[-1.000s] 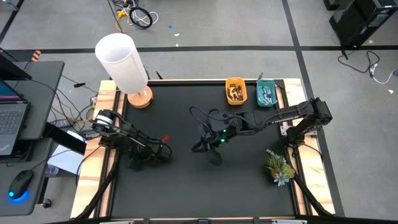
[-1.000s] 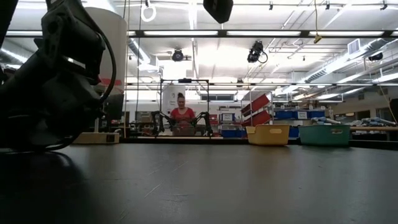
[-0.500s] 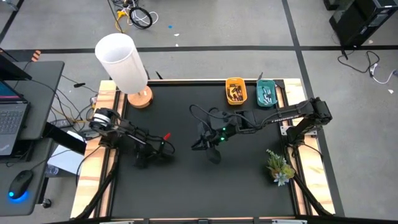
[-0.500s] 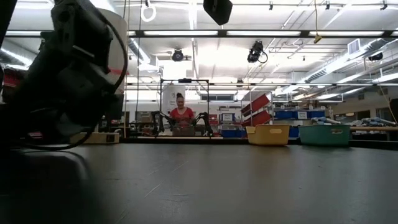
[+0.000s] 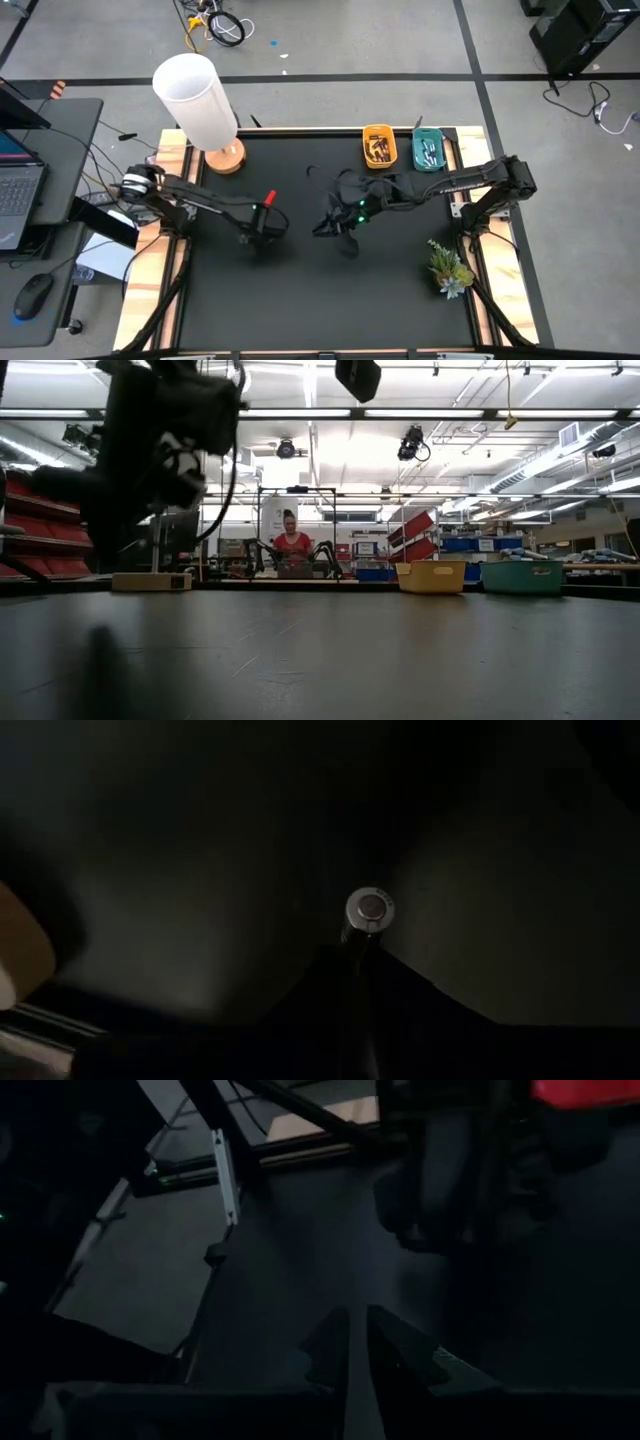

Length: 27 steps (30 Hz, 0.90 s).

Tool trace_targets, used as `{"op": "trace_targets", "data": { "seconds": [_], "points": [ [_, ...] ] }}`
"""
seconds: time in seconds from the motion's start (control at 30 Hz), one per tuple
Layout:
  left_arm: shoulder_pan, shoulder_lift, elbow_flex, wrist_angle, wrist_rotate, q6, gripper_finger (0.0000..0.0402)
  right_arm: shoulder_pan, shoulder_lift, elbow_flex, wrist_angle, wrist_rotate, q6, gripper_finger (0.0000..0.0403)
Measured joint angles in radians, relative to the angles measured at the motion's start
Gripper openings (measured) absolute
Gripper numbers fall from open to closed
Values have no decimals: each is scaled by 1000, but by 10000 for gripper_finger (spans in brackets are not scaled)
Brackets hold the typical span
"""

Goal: Sort batteries
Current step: Put the silver battery into the blue bin

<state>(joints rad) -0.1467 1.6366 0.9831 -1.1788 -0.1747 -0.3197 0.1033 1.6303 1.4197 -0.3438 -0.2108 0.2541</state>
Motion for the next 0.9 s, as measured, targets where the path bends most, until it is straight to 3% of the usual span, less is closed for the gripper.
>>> {"op": "trace_targets", "data": {
  "seconds": [0.23, 0.53, 0.67, 0.9],
  "points": [
    [16, -93, 72, 59, -31, 4, 34, -53, -103, 0, -121, 53, -42, 49],
    [17, -264, 76, 352, -44, -17, 34, -76, -261, -19, -240, 180, -102, 51],
    [21, -284, 76, 508, -49, -48, 36, -93, -305, -121, -172, 189, -94, 58],
    [44, -283, 76, 763, -33, -115, 37, -115, -339, -293, 74, 115, -40, 90]
  ]
}}
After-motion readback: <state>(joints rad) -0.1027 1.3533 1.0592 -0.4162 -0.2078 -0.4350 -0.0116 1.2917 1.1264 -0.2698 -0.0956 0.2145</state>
